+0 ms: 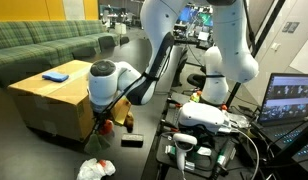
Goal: Put the objects on the table on the box and the objects on the box on the table
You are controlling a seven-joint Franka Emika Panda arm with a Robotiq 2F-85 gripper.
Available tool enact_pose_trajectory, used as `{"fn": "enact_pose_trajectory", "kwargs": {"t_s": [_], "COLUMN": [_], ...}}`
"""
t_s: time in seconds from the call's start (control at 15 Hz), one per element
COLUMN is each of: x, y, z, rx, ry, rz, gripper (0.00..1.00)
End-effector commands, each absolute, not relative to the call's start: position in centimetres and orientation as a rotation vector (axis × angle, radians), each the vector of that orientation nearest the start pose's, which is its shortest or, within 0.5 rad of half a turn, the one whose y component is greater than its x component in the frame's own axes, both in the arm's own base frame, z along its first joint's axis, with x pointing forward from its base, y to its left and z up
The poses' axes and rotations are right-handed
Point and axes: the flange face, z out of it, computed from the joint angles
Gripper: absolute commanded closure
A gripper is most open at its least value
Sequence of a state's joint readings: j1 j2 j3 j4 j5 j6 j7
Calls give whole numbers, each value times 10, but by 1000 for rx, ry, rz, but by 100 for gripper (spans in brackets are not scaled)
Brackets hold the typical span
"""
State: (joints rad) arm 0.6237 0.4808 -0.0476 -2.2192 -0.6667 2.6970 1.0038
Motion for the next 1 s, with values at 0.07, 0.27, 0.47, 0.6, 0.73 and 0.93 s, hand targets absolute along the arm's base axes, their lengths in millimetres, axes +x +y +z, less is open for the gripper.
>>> {"fn": "enact_pose_trajectory", "kwargs": {"t_s": [0.07,0.27,0.47,0.6,0.73,0.93], "x": [450,442,428,416,406,397], "y": [303,293,279,266,252,233], "z": [148,153,156,154,152,144], "rx": [-3342,-3336,-3306,-3290,-3277,-3247], "ry": [-305,-379,-512,-601,-649,-665], "rz": [-410,-353,-244,-144,-52,72], "gripper": [49,27,3,0,0,0]}}
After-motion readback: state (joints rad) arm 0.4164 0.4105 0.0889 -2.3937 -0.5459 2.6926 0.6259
